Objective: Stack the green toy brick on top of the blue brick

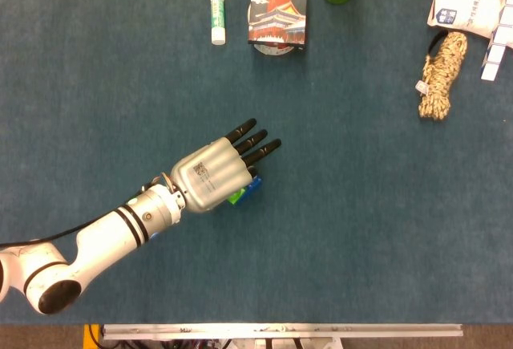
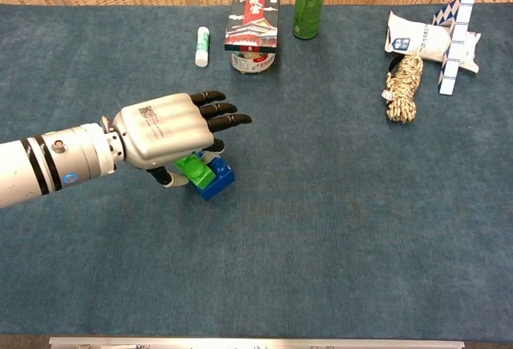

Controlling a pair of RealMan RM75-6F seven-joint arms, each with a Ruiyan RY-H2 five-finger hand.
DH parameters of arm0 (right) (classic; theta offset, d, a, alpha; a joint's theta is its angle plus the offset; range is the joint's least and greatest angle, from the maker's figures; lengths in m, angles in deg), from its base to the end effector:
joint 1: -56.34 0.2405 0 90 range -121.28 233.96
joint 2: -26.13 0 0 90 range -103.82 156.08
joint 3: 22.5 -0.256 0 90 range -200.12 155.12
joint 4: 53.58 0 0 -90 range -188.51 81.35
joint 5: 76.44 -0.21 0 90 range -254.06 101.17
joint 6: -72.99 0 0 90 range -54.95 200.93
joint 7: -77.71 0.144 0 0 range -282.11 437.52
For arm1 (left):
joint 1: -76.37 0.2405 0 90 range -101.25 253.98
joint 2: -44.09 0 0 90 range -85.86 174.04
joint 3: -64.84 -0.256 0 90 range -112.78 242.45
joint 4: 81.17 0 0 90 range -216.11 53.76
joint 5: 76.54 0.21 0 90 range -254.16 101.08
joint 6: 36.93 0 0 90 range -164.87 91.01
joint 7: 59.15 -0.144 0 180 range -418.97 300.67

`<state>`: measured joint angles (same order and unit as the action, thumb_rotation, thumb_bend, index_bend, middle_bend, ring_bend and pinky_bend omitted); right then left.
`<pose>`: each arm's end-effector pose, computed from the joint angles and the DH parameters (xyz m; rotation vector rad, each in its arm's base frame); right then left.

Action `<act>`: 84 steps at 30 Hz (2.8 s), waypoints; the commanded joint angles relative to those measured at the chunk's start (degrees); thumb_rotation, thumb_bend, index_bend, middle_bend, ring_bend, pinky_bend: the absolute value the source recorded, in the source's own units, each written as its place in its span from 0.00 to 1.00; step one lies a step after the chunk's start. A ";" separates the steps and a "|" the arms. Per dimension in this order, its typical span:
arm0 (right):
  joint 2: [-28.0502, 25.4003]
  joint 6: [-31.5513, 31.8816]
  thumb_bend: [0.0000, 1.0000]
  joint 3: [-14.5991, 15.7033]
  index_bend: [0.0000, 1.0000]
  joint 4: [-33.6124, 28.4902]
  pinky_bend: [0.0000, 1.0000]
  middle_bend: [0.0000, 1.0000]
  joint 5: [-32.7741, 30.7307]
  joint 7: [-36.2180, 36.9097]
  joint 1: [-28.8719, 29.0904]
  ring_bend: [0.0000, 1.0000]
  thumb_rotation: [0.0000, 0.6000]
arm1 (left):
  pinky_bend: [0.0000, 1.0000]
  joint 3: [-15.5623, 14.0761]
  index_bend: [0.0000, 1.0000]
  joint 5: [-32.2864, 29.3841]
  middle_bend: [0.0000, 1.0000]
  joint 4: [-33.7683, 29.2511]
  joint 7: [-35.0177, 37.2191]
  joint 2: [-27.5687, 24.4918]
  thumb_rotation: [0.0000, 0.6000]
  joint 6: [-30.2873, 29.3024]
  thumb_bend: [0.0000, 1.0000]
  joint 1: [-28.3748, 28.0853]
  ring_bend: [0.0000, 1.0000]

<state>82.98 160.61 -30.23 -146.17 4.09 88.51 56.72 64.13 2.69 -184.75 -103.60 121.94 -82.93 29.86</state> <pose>-0.3319 -0.1720 0.2242 1.1645 -0.9153 0.9554 -0.1093 0.2576 -0.0172 -2.4608 -0.2263 -0.6873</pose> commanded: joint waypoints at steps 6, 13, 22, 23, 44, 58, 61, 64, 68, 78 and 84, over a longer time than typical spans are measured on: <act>0.04 -0.18 0.63 -0.07 0.17 0.07 0.24 0.26 -0.18 0.01 0.06 0.15 1.00 | 0.00 -0.28 0.54 -1.14 0.00 -0.12 1.01 0.02 1.00 0.25 0.26 -0.52 0.00; -0.02 -0.42 0.63 -0.17 0.17 0.25 0.24 0.26 -0.41 0.36 0.10 0.15 1.00 | 0.00 -0.20 0.55 -3.48 0.00 -0.88 3.37 -0.55 1.00 1.44 0.26 -1.24 0.00; -0.09 -0.36 0.63 -0.32 0.17 0.34 0.24 0.26 -0.58 0.88 0.02 0.15 1.00 | 0.00 -0.01 0.55 -5.70 0.00 -0.65 5.98 -0.56 1.00 2.50 0.26 -2.36 0.00; -0.11 -0.33 0.63 -0.32 0.17 0.36 0.24 0.26 -0.59 0.95 0.00 0.15 1.00 | 0.00 -0.03 0.55 -5.87 0.00 -0.58 6.28 -0.54 1.00 2.57 0.26 -2.47 0.00; -0.16 -0.69 0.63 -0.59 0.17 0.67 0.24 0.26 -1.25 1.01 0.02 0.15 1.00 | 0.00 -1.02 0.55 -6.09 0.00 1.56 11.77 0.62 1.00 2.58 0.26 -3.07 0.00; -0.13 -1.15 0.63 -0.91 0.17 0.92 0.24 0.26 -1.91 1.30 0.14 0.15 1.00 | 0.00 -1.12 0.55 -6.56 0.00 3.09 16.77 1.24 1.00 3.14 0.26 -3.07 0.00; -0.16 -1.03 0.63 -0.90 0.17 0.95 0.24 0.26 -1.82 1.46 0.08 0.15 1.00 | 0.00 -1.31 0.51 -6.00 0.00 3.05 17.43 1.13 1.00 2.81 0.26 -2.88 0.00; -0.17 -1.00 0.63 -0.90 0.17 0.96 0.24 0.26 -1.80 1.46 0.06 0.15 1.00 | 0.00 -1.52 0.43 -5.48 0.00 2.52 17.53 0.63 1.00 2.39 0.26 -2.72 0.00; -0.11 -1.11 0.63 -0.85 0.17 0.90 0.24 0.26 -1.74 1.27 0.11 0.15 1.00 | 0.00 -1.68 0.31 -5.77 0.00 0.80 16.72 -0.91 1.00 1.74 0.26 -2.57 0.00; 0.15 -1.34 0.63 -0.62 0.17 0.74 0.24 0.26 -1.45 0.48 0.28 0.15 1.00 | 0.00 -2.06 0.17 -9.59 0.00 -4.29 12.23 -5.03 1.00 -0.65 0.26 -2.12 0.00; 0.10 -1.14 0.63 -0.58 0.17 0.64 0.24 0.26 -1.38 0.40 0.16 0.15 1.00 | 0.00 -3.30 0.15 -9.75 0.00 -9.81 10.66 -10.54 1.00 -6.57 0.26 1.07 0.00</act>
<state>83.09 159.47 -30.81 -145.53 2.71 88.91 56.89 61.46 -7.00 -192.65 -92.25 113.35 -87.39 29.49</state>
